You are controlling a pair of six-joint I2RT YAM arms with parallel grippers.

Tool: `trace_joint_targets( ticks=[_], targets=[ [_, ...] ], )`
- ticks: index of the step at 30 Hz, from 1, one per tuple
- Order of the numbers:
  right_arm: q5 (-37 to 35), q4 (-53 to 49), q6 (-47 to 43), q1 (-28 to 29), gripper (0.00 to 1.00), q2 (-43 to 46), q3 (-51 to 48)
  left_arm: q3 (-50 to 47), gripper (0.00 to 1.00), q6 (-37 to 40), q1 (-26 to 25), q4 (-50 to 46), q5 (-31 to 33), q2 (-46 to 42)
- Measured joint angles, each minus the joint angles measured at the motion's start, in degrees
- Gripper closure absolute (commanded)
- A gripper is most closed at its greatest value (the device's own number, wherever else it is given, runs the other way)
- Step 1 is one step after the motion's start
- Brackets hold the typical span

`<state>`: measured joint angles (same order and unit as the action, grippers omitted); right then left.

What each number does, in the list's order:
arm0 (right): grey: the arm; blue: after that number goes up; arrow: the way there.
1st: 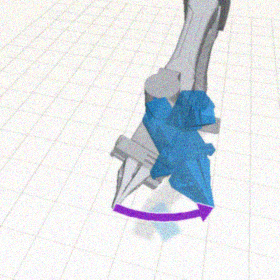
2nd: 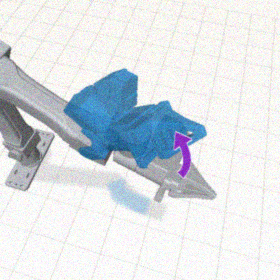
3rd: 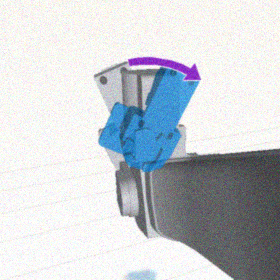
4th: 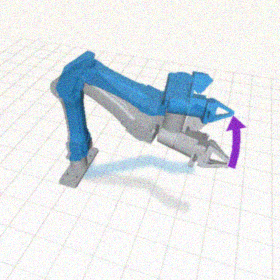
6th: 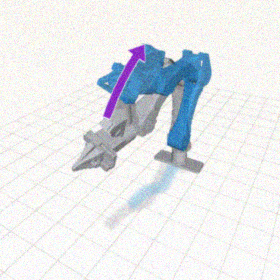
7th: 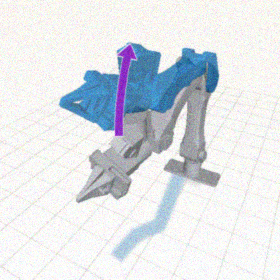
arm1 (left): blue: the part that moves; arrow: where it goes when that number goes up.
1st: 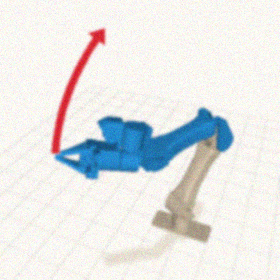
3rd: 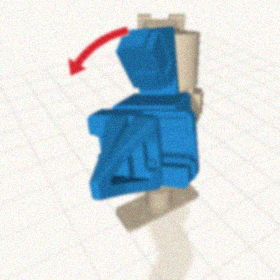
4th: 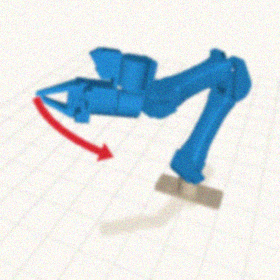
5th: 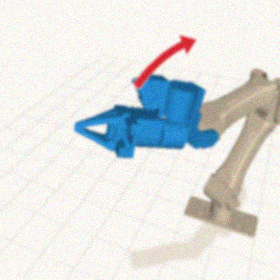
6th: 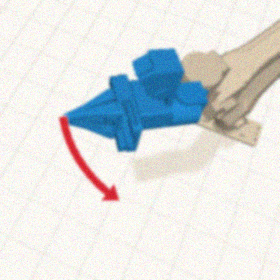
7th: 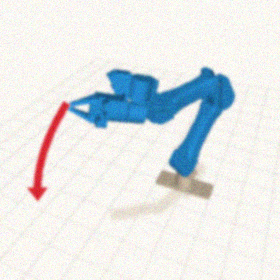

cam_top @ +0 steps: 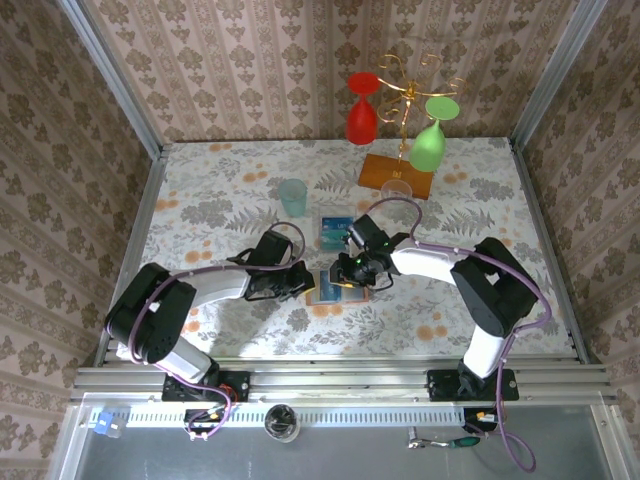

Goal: Take the credit cards out of the card holder

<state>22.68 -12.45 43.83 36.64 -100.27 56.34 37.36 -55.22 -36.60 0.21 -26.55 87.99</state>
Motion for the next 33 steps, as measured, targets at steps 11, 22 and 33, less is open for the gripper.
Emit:
trace_joint_targets(
  ticks=[11, 22, 33],
  targets=[
    [-0.7, -0.5, 0.0, -0.2, 0.72, 2.7, -0.1, 4.7, 0.97, 1.1, -1.0, -1.5, -0.1, 0.9],
    [-1.3, -1.4, -0.2, -0.5, 0.71, 2.8, -0.5, 5.2, 1.00, 2.2, -2.0, -2.0, 0.0, 4.5],
    [-1.2, -1.3, -0.2, -0.5, 0.71, 1.2, -0.5, 5.3, 1.00, 3.3, -2.1, -4.3, 1.2, 4.7]
  ],
)
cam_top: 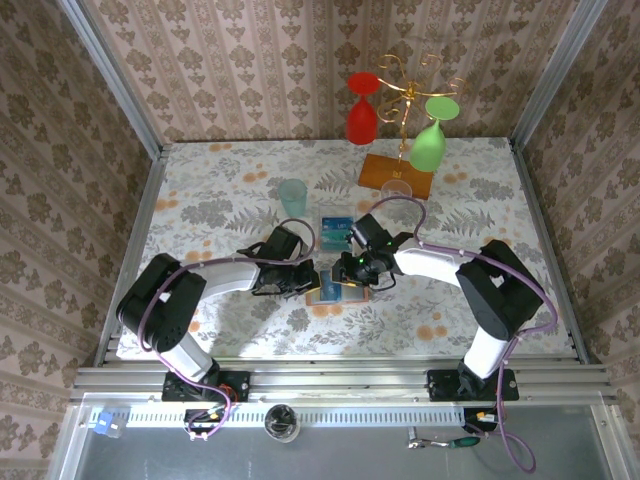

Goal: Take the credit cards out of the card holder

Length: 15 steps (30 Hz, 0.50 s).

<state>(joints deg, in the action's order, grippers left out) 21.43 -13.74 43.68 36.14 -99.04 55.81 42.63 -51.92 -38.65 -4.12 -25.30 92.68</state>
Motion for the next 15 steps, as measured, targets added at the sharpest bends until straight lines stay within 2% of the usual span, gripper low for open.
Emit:
trace_joint_targets(
  ticks=[15],
  targets=[
    [0.2, 0.5, 0.0, 0.0, 0.71, -2.3, -0.1, 0.0, 1.00, 0.2, 0.0, 0.0, 0.0, 0.1]
  ],
)
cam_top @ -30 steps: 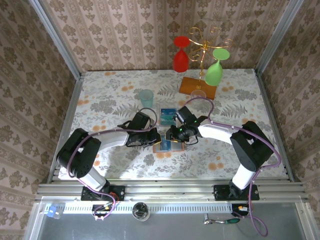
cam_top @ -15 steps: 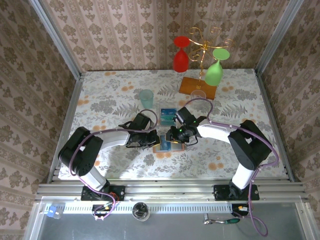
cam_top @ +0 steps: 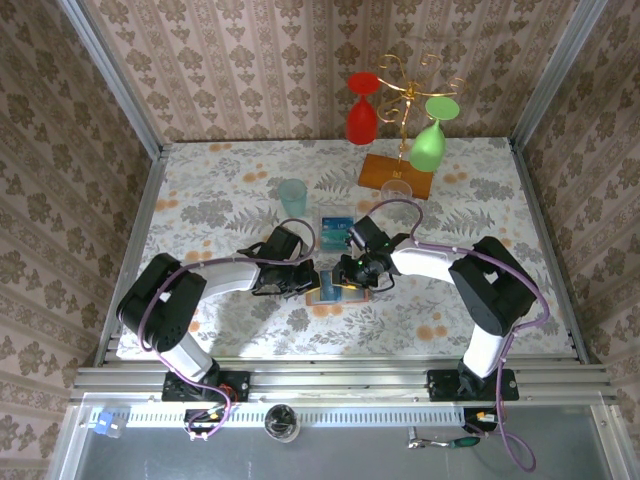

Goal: Take the credit cards out of the card holder

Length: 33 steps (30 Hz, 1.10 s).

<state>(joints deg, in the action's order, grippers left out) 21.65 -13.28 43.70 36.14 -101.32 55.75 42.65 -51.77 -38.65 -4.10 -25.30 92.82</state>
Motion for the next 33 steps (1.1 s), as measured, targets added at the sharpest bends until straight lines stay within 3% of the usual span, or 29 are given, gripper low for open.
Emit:
trace_joint_targets(
  ticks=[33],
  targets=[
    [1.6, 4.4, 1.9, -0.6, 0.87, 0.0, -2.1, 0.0, 1.00, 0.0, 0.0, 0.0, 0.0, 0.0]
  ],
)
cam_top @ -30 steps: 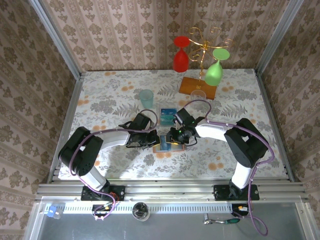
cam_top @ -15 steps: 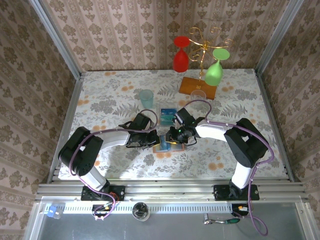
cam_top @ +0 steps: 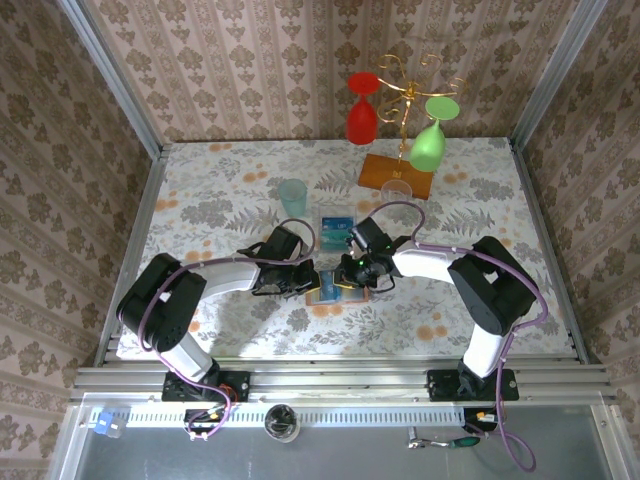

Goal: Take the credit cards out of the card holder

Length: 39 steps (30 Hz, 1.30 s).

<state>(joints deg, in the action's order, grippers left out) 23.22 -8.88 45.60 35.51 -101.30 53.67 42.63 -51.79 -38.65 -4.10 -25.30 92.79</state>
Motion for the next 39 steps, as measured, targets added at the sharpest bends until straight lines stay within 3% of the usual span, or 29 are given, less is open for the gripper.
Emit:
trace_joint_targets(
  ticks=[18, 39],
  targets=[
    [-0.1, -2.6, -2.4, -3.7, 0.90, 5.3, -2.5, 0.0, 1.00, 0.0, 0.0, 0.0, 0.0, 0.0],
    [-1.0, -11.1, -7.1, -3.8, 0.90, 5.7, 1.2, 0.0, 1.00, 0.0, 0.1, 0.0, 0.0, 0.0]
  ],
)
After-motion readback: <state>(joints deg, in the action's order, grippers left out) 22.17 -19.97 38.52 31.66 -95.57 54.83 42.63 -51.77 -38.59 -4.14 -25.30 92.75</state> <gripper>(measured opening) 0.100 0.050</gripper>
